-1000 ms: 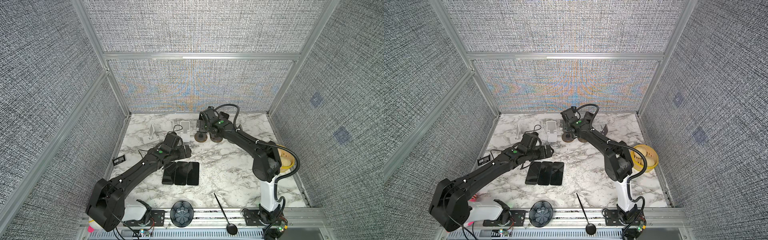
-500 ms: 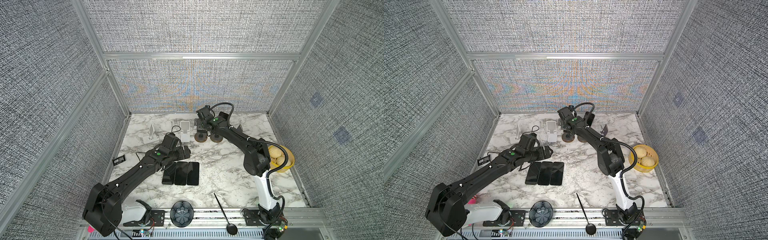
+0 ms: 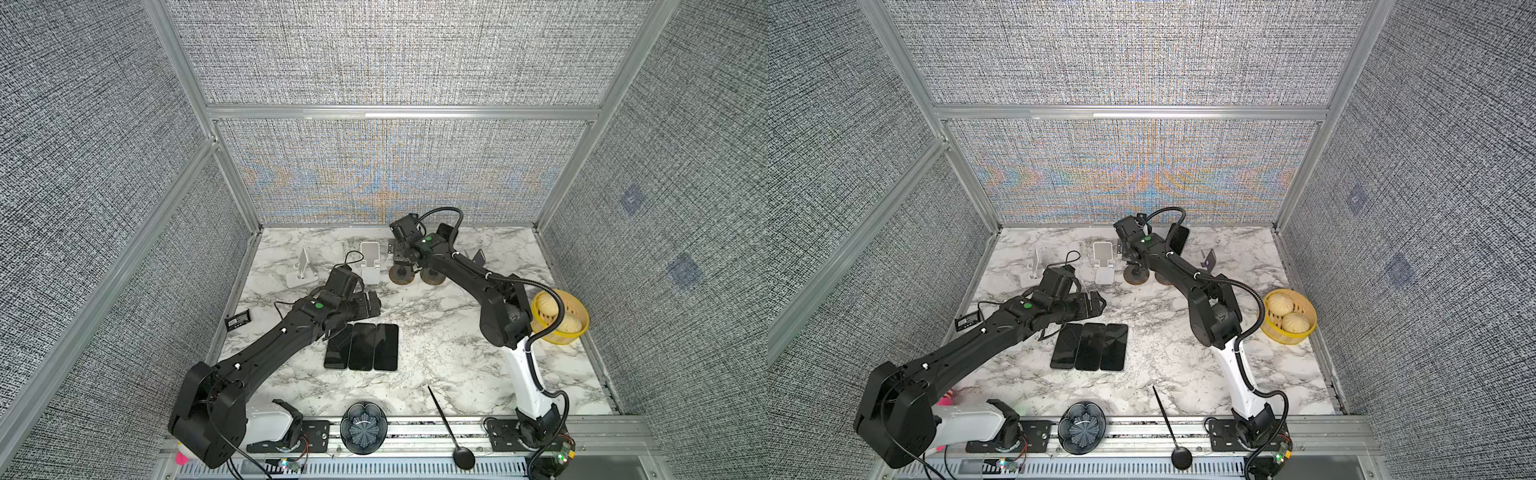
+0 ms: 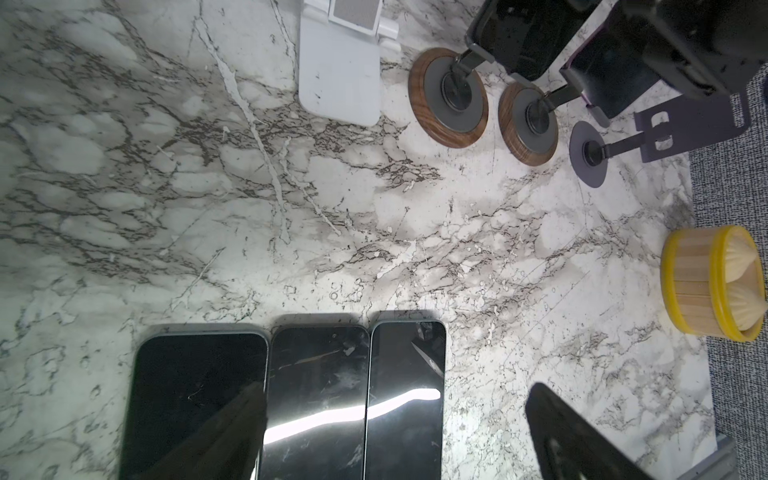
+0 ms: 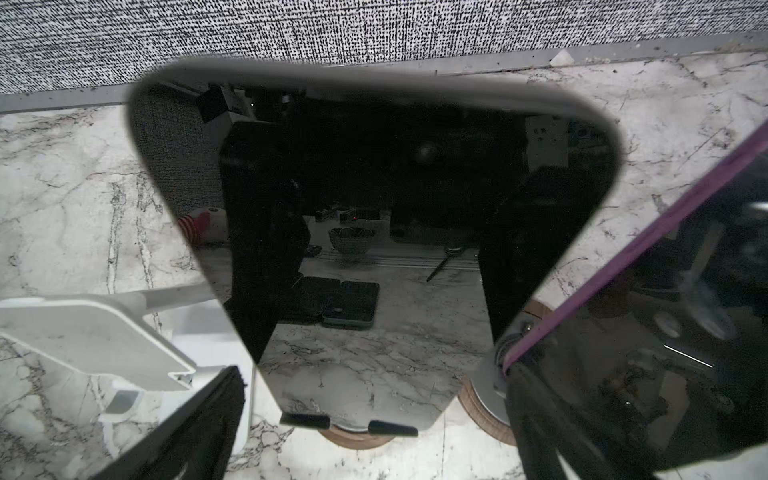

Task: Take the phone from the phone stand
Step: 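Close the right gripper on the dark phone on the wood-ringed stand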

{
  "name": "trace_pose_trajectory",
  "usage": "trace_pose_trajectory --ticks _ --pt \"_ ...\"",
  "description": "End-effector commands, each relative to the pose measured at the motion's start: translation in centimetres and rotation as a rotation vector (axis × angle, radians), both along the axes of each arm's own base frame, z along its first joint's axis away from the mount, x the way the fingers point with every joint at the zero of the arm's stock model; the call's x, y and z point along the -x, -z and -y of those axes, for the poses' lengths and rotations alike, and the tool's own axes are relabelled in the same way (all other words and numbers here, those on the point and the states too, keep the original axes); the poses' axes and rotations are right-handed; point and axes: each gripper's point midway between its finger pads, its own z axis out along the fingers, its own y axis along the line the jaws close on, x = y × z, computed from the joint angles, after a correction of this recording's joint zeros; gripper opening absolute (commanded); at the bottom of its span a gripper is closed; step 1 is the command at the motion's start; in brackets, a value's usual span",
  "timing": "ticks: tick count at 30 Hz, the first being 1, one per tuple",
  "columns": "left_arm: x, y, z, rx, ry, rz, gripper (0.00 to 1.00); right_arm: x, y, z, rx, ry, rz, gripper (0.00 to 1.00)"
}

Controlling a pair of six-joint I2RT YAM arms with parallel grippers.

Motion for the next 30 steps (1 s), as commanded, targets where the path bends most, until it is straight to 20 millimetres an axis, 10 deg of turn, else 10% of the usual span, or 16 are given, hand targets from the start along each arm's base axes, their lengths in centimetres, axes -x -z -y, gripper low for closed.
trace_pose_trajectory --ticks 1,30 --pt "0.0 0.28 0.18 -0.004 0.021 0.004 0.98 -0.41 -0.34 -0.12 0.003 0.006 0.023 0.97" --pt "-0.21 0.58 0.07 -0.038 0.046 0.011 0.98 -1.36 -0.21 -0.54 0.016 0.029 0.065 0.82"
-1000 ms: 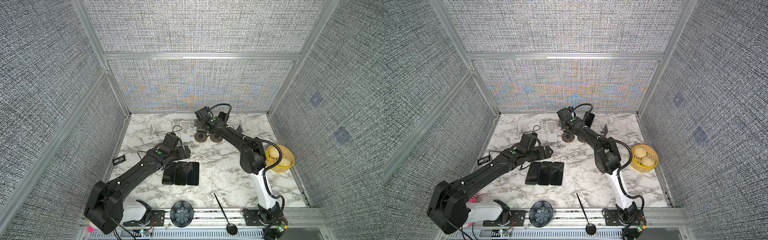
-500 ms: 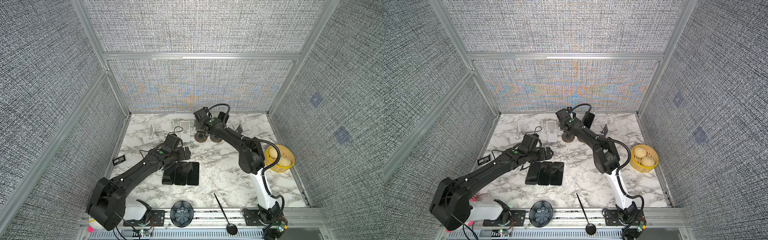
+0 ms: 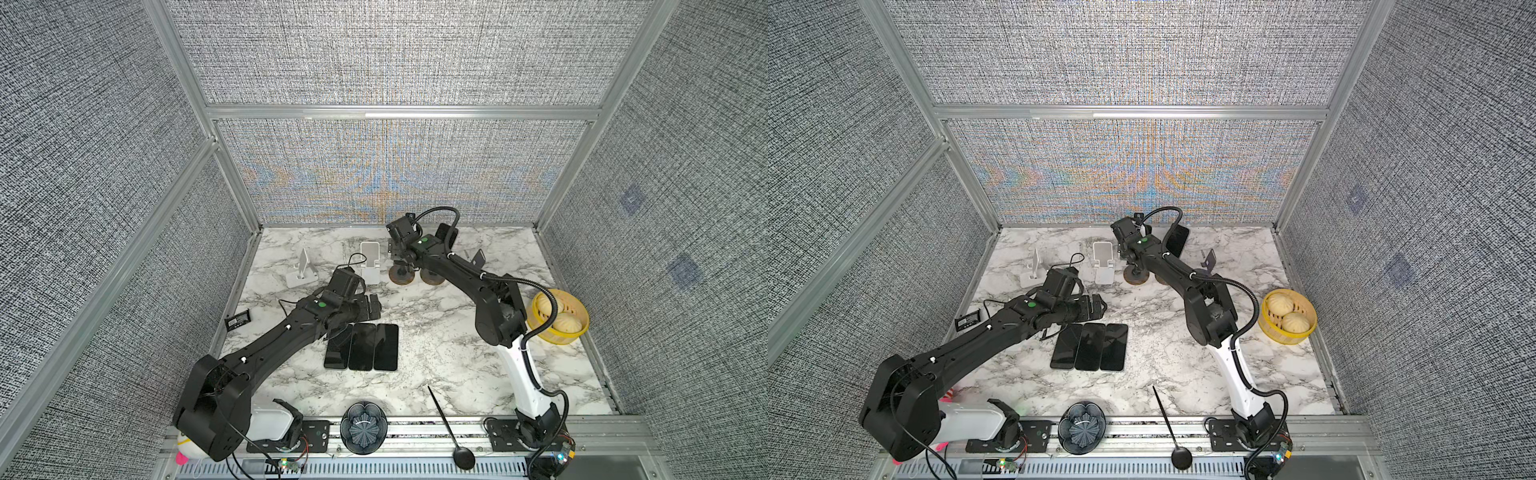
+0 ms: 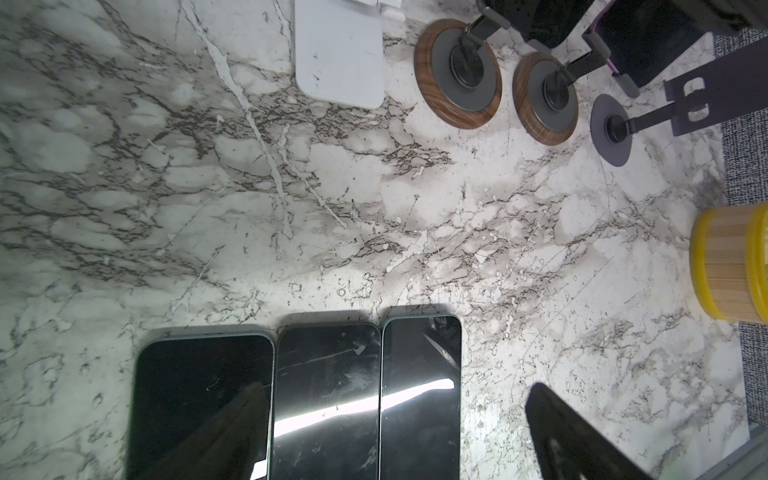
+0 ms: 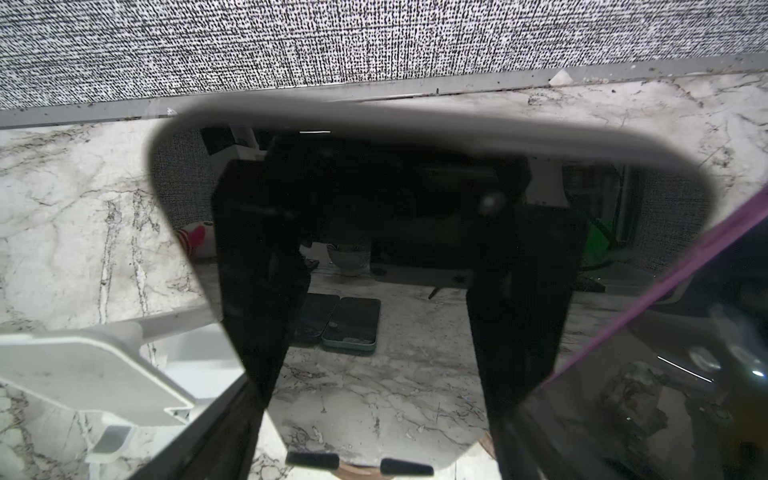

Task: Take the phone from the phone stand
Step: 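Close the right gripper on the dark phone on the wood-ringed stand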

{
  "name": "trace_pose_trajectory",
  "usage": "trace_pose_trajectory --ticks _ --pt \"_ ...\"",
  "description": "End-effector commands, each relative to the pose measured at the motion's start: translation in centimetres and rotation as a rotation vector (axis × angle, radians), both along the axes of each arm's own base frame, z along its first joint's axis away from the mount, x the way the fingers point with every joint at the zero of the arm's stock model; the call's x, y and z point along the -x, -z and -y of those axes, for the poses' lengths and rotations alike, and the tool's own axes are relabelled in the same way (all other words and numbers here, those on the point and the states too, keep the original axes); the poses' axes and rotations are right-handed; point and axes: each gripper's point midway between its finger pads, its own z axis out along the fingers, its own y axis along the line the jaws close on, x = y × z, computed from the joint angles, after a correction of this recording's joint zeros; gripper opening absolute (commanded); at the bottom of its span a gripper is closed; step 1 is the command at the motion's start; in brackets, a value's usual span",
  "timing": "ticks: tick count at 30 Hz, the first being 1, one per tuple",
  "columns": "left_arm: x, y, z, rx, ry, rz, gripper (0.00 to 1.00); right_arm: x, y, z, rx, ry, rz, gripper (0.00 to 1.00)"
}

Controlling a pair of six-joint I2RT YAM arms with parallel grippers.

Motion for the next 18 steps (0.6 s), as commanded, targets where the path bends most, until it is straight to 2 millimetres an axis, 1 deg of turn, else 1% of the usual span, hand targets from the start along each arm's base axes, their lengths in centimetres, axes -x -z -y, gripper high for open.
trace_pose_trajectory --ticks 1,9,18 --pt "-0.26 -0.7 -0.01 -0.001 0.007 0.027 0.98 -0.29 -0.33 -0.01 0.0 0.014 0.021 0.81" --pt "-0.34 -0.88 -0.22 -0.011 0.007 0.036 0.98 -0.32 -0.27 -0.04 0.005 0.007 0.03 0.73" --pt "-0.43 -1.02 -0.19 -0.017 0.013 0.037 0.98 0.01 -1.09 0.11 0.004 -0.003 0.048 0.7"
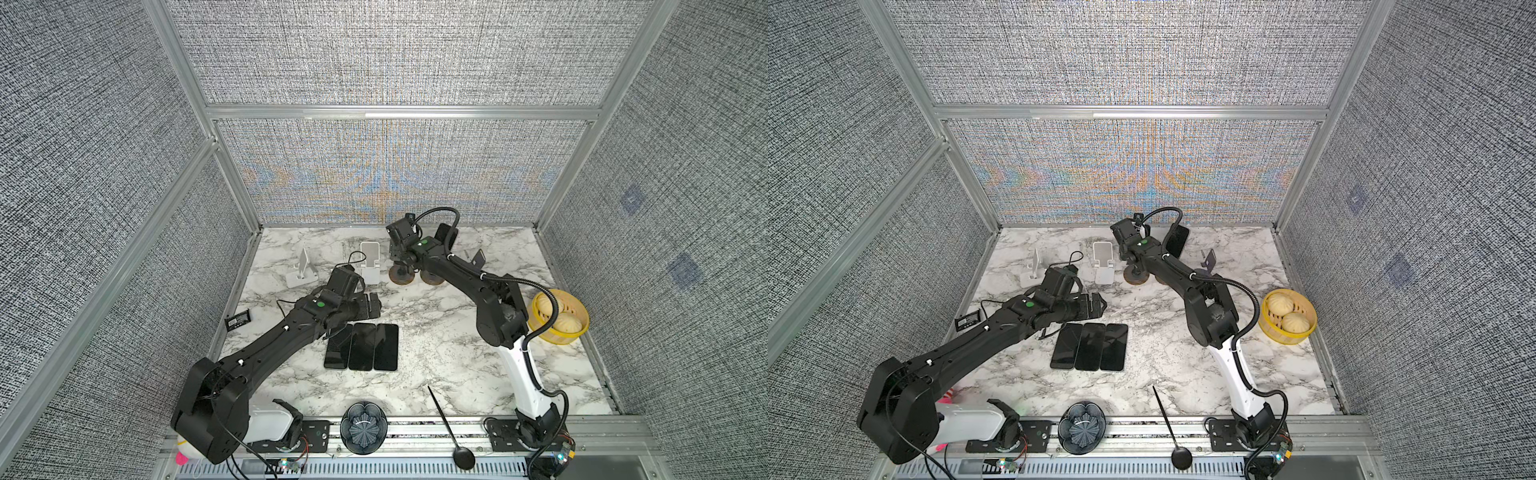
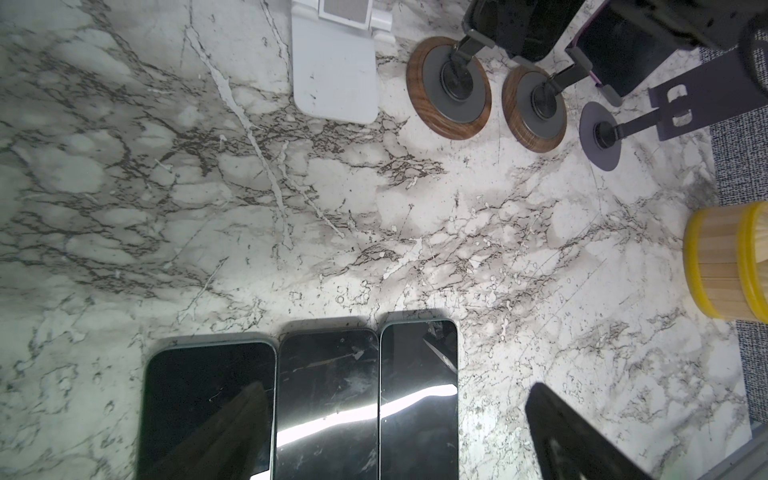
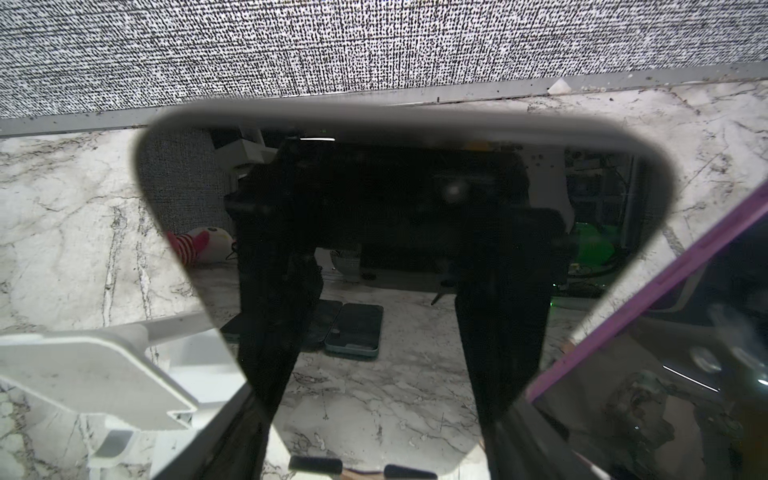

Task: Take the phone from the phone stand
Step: 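Close the right gripper on the dark phone on the wood-ringed stand, then lift the dark phone off the stand and carry it toward the lying phones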

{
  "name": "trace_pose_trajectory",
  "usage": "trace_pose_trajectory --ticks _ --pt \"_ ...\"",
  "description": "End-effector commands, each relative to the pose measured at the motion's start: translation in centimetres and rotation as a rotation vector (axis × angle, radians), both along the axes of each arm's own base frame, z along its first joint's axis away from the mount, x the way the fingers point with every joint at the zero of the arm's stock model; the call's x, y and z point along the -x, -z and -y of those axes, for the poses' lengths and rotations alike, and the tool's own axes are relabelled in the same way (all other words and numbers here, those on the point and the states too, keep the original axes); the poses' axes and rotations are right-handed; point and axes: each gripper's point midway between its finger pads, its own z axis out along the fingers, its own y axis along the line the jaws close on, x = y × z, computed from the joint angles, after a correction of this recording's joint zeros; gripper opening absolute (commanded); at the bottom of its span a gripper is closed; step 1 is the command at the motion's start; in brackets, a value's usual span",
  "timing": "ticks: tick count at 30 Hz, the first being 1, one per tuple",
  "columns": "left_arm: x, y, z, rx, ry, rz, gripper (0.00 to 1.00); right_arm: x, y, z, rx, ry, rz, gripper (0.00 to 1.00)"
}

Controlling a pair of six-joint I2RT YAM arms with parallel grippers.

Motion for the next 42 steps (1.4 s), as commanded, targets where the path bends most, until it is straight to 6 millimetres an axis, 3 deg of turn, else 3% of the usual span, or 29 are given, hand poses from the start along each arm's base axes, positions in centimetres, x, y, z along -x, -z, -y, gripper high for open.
trace_pose_trajectory --ticks 1,15,21,26,33,42 --pt "-0.1 -0.2 -0.1 -0.015 0.004 0.006 0.98 0.0 -1.1 0.0 0.0 -0.001 0.028 0.7" --pt "-0.2 -0.3 0.2 0.002 0.007 0.0 0.98 1.7 -4.0 0.2 -0.055 -0.027 0.061 0.68" --pt "-0.2 -0.3 0.4 0.011 0.009 -0.007 0.98 1.9 -3.8 0.5 -0.056 -0.025 0.053 0.69" --pt "-0.2 -0.5 0.2 0.005 0.002 -0.002 0.98 3.5 -4.7 1.1 -0.074 -0.027 0.052 0.67" --pt "-0.4 -0.4 0.4 -0.006 0.016 -0.006 0.98 8.8 -5.4 2.4 -0.067 -0.077 -0.037 0.65" --pt "-1.3 -0.6 0.7 -0.029 0.033 0.006 0.98 19.9 -2.6 4.2 -0.068 -0.143 -0.335 0.65"
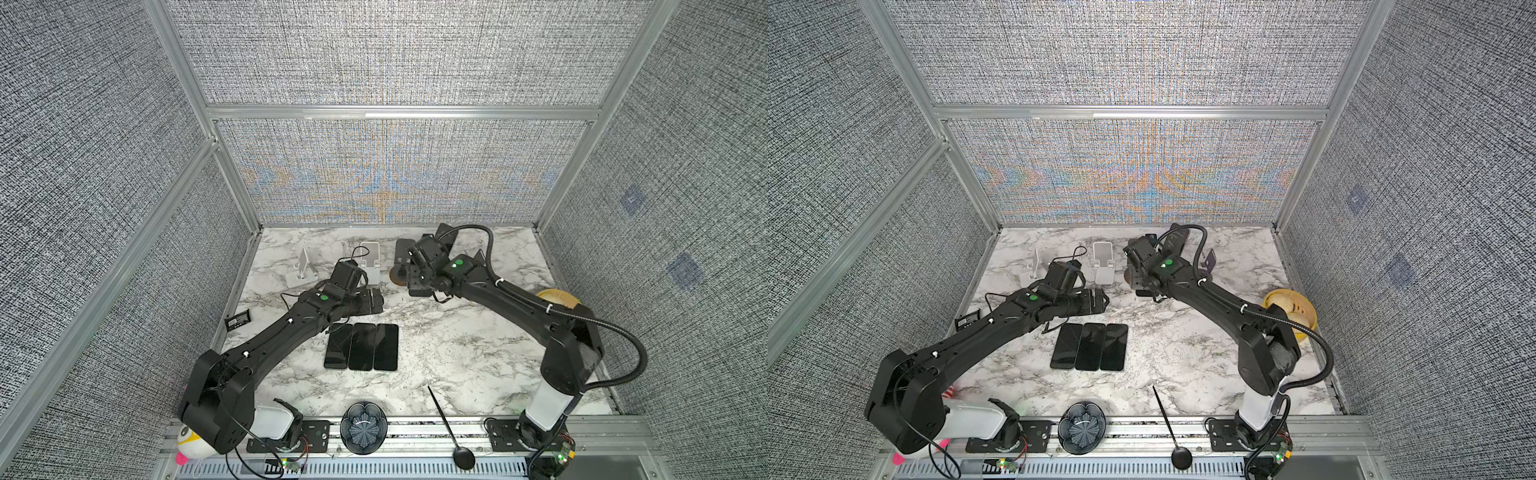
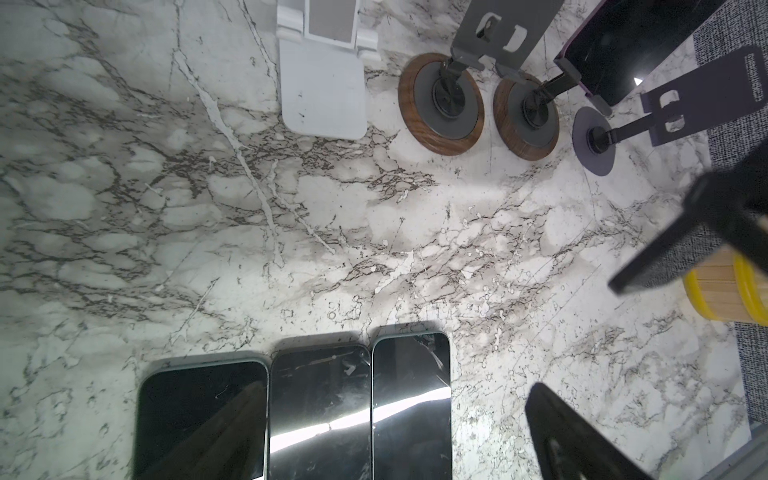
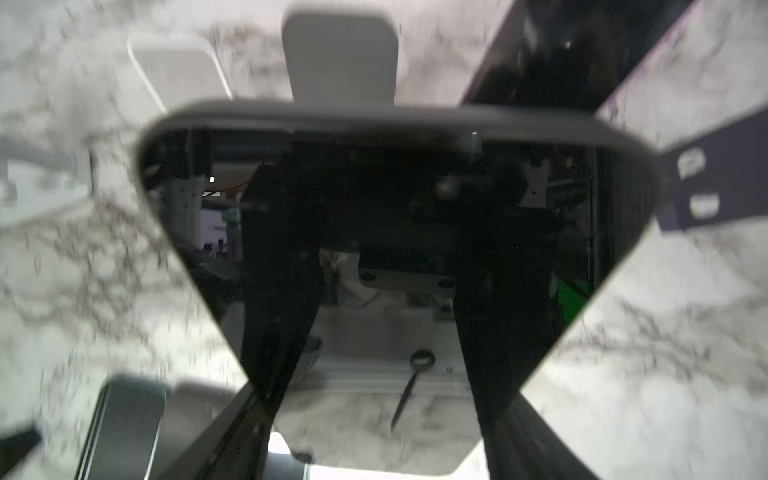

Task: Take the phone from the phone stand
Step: 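Lift the dark phone off the stand and carry it toward the lying phones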

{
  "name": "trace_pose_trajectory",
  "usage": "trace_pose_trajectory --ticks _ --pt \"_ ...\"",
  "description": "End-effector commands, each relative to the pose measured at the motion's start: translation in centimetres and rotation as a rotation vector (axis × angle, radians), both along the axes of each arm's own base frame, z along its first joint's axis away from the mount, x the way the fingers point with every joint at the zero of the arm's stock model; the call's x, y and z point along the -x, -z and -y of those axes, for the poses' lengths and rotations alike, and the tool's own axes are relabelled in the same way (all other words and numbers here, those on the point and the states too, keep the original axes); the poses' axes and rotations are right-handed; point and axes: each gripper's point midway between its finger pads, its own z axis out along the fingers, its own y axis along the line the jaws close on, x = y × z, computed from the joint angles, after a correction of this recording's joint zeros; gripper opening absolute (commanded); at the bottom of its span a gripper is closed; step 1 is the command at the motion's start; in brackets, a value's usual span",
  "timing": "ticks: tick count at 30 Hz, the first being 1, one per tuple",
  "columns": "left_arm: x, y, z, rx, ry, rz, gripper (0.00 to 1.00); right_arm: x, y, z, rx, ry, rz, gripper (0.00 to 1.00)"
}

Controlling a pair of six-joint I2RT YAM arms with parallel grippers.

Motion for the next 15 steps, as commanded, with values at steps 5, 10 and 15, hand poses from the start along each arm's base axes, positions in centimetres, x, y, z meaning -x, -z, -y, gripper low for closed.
trace_pose_trajectory --ticks 5,10,15 --pt "-0.5 0.0 -0.1 -0.024 0.015 0.005 0.98 8.4 3.0 0.6 -0.037 -0.016 -0.287 0.64" --pt "-0.4 0.2 -0.3 -0.028 0.011 -0.003 0.98 11.1 4.9 0.4 -0.061 -0.001 -0.399 0.63" --pt "-0.1 0.5 -0.7 -0.035 0.004 -0.008 0.98 12.6 7.1 0.6 -0.017 0.026 -0.499 0.62"
